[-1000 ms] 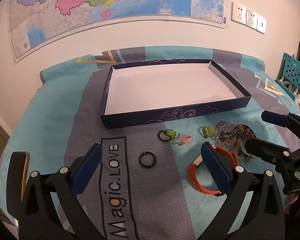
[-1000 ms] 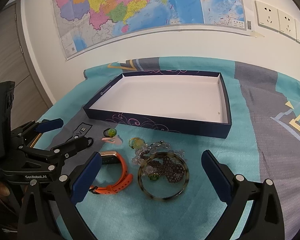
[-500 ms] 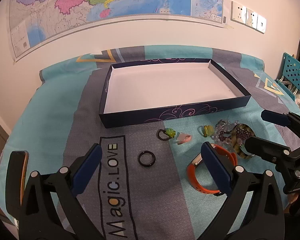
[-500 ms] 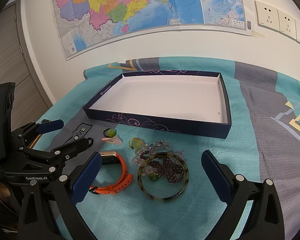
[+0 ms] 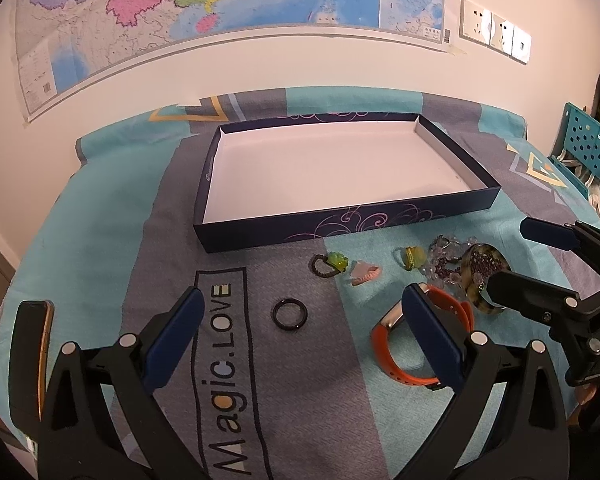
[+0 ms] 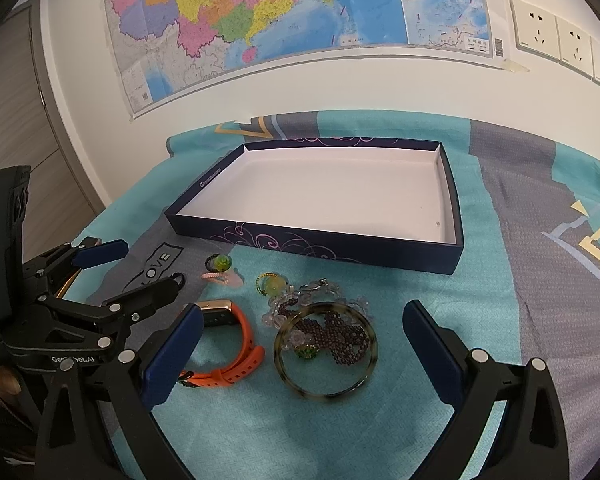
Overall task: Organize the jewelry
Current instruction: 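Grasp the orange watch band with the left tool while the right tool grasps the tortoiseshell bangle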
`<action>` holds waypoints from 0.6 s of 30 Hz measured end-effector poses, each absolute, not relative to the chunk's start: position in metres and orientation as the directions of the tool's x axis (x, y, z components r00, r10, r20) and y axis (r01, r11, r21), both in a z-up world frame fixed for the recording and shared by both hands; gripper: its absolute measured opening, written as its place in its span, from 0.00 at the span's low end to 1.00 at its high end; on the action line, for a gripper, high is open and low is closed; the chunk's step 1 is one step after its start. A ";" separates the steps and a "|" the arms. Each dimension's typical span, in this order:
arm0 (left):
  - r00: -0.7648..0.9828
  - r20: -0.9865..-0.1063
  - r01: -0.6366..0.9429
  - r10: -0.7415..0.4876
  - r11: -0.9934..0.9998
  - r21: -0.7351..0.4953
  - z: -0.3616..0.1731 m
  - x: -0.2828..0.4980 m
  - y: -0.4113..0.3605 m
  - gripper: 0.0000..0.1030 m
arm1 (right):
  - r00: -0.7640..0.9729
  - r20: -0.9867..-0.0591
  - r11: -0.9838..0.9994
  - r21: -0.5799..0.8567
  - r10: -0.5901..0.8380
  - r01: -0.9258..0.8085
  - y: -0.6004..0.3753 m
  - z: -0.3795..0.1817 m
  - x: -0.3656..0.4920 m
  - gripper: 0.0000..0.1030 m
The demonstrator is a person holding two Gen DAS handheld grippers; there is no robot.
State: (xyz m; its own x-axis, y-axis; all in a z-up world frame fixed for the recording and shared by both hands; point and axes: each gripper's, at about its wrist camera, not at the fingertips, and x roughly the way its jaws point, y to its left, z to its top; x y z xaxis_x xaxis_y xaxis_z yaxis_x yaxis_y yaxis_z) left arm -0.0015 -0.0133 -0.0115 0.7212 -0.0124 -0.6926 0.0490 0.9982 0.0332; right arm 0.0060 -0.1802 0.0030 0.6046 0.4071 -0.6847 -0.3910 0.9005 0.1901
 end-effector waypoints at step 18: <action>0.682 -0.725 0.137 -0.097 0.991 -0.004 -0.020 -0.003 -0.019 0.94 | 0.559 -0.726 0.900 0.200 0.401 -0.387 -0.190 -0.005 0.011 0.79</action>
State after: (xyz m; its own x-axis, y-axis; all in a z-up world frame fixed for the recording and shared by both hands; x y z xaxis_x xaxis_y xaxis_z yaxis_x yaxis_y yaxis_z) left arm -0.0032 -0.0190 -0.0200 0.6819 -0.0971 -0.7249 0.1366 0.9906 -0.0042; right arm 0.0106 -0.1896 -0.0055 0.5588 0.4013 -0.7258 -0.3869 0.9002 0.1999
